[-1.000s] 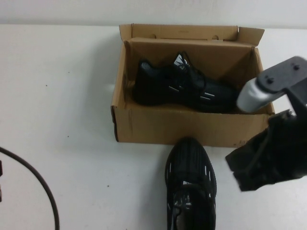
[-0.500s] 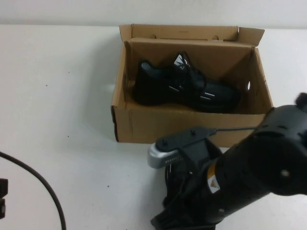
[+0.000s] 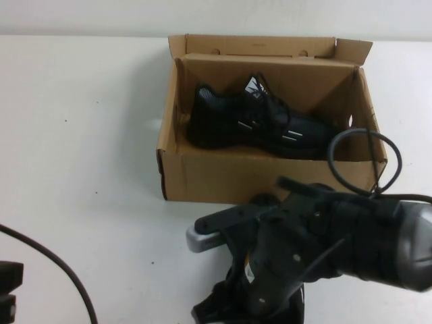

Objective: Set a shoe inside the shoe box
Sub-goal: Pick up the shoe from the table, then hand over the shoe

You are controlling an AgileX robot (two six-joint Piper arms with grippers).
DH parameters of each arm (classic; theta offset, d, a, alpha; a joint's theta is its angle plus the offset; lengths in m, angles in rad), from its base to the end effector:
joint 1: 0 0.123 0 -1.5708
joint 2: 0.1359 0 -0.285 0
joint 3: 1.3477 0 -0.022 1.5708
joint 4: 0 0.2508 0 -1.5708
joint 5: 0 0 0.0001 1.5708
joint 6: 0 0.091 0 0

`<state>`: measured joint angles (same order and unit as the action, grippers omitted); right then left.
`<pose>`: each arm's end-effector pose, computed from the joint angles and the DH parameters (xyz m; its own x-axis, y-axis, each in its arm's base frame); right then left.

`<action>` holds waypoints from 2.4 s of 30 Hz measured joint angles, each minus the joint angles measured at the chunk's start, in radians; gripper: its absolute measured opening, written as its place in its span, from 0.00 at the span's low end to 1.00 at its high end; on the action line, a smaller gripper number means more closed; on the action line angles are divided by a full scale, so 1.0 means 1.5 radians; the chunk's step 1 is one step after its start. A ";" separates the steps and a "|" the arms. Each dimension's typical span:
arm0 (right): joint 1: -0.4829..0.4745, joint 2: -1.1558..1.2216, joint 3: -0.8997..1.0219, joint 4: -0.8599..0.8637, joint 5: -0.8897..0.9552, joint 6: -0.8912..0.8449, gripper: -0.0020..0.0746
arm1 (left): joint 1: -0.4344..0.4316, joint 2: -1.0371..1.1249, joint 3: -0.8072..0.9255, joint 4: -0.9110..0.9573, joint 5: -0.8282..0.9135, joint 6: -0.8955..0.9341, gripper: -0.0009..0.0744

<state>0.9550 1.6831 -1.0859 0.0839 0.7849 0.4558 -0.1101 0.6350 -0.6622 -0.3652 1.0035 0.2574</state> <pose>0.1830 0.2680 0.2086 -0.8895 -0.4056 -0.2105 -0.4435 0.8770 0.1846 0.0953 -0.0381 0.3064 -0.7342 0.1337 -0.6656 0.3413 0.9202 -0.1917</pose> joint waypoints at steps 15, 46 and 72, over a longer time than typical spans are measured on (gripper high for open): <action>0.030 -0.084 -0.050 -0.077 0.155 -0.045 0.02 | -0.005 0.000 0.000 -0.019 0.015 -0.021 0.01; 0.038 -0.396 -0.047 -0.373 0.164 -0.342 0.02 | -0.005 0.329 0.000 -0.747 0.125 0.365 0.01; 0.038 -0.415 -0.047 -0.167 0.133 -0.416 0.02 | -0.057 0.417 -0.007 -0.871 0.061 0.332 0.90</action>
<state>1.0118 1.0608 -1.1563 -0.1661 0.9848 -0.1679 -0.1952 1.2607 -0.6726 -1.6720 1.0954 0.7559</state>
